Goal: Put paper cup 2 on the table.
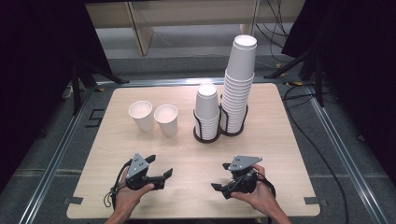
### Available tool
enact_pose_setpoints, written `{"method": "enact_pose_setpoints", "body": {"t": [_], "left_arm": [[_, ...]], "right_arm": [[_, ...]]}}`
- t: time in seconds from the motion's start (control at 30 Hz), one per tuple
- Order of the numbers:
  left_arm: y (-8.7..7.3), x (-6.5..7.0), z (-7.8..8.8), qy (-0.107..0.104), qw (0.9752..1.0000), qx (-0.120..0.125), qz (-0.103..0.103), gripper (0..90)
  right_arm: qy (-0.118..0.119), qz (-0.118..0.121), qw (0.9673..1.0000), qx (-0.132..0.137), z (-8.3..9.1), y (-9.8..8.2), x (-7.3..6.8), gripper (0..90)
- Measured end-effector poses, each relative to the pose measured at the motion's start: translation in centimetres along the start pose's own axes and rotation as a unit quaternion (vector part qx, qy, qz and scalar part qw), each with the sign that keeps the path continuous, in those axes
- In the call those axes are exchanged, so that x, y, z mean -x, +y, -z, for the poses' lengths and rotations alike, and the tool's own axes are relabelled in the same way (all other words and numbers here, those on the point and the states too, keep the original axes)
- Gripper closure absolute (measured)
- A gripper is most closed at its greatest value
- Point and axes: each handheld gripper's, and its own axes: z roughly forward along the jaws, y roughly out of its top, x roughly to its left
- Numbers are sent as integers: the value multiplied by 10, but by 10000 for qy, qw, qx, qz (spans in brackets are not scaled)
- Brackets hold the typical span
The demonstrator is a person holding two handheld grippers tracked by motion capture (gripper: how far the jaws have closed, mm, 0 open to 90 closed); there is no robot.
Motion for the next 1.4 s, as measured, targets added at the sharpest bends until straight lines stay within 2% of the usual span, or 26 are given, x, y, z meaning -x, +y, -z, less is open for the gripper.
{"method": "enact_pose_setpoints", "body": {"t": [0.07,0.27,0.33,0.37,0.47,0.53,0.57,0.6,0.67,0.7,0.73,0.77,0.83,0.9,0.97,1.13,1.27,1.33,1.37,1.4], "left_arm": [[-2,2,3,-45,9999,-83,-36,143],[-7,10,10,-231,9997,-10,-45,143],[-9,13,12,-283,9995,-17,-112,143],[-9,14,14,-254,9995,-114,-158,143],[-11,18,15,-358,9990,-102,-248,143],[-12,21,17,-369,9987,-138,-324,143],[-12,22,18,-417,9984,-177,-338,143],[-13,24,17,-461,9985,-77,-294,143],[-13,26,19,-471,9983,-89,-334,143],[-13,29,20,-477,9984,-75,-308,143],[-12,29,22,-475,9979,-143,-409,143],[-13,31,21,-546,9980,-27,-314,143],[-13,35,23,-565,9979,-79,-311,143],[-14,37,23,-681,9971,-48,-342,143],[-15,39,23,-706,9969,-11,-343,143],[-16,42,19,-679,9963,-229,-477,143],[-15,38,17,-611,9969,-182,-456,144],[-15,36,17,-587,9975,-35,-404,143],[-14,35,18,-578,9973,-86,-450,143],[-14,34,18,-545,9976,-39,-419,143]], "right_arm": [[-6,-26,10000,24,0,0,0,160],[-16,-16,9999,116,1,-1,0,158],[26,-57,9999,79,0,-2,0,158],[37,-68,9999,68,0,-2,-1,158],[-3,18,9999,105,0,-2,-1,159],[1,-27,10000,91,0,-3,-1,158],[0,-32,10000,83,0,-3,-1,158],[2,-34,10000,87,0,-3,-1,159],[-6,0,10000,95,0,-4,-1,159],[21,-95,9999,69,1,-5,-2,158],[41,-94,9999,58,1,-5,-2,158],[45,-87,9999,60,1,-5,-2,158],[40,-38,10000,76,1,-6,-2,159],[85,-72,9999,52,1,-7,-4,159],[92,-57,9999,57,1,-8,-5,159],[115,17,9999,35,1,-9,-6,159],[170,48,9998,-4,-1,-9,-8,158],[146,168,9998,-8,-2,-9,-7,158],[189,76,9998,-48,-2,-9,-8,158],[195,74,9998,-43,-2,-9,-8,158]]}}
